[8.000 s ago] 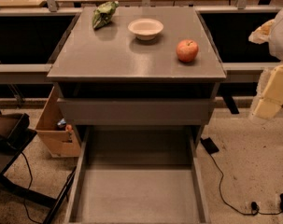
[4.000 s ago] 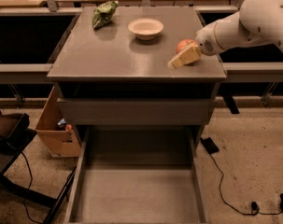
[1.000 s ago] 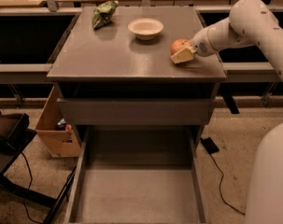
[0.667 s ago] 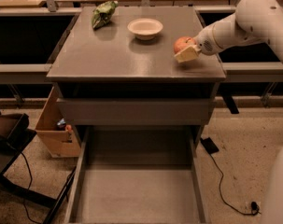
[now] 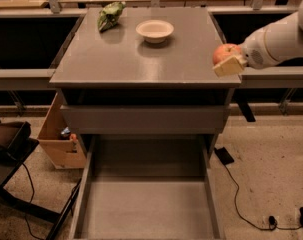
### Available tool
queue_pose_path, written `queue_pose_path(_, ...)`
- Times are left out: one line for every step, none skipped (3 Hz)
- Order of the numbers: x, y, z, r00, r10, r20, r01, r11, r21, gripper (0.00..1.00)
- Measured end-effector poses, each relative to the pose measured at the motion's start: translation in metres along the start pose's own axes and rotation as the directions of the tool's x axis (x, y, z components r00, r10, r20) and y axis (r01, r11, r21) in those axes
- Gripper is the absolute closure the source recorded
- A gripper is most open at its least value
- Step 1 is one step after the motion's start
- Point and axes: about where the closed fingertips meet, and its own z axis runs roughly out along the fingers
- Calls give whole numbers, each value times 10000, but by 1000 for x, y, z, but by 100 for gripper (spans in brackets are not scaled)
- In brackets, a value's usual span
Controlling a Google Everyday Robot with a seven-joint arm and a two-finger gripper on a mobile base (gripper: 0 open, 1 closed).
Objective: Place apple into middle drawer
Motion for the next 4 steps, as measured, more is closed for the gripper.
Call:
queue_pose_path(48,44,-20,9980,540,-325,-548,9982,-228,100)
queue_pose_path(120,117,20,9880,1511,-322,-1537,9820,-1100,100)
queue_pose_path(160,155,71,9749,2224,87,-2183,9631,-1576,100)
queue_pose_path(160,155,71,9749,2224,86,-2183,9631,-1576,100)
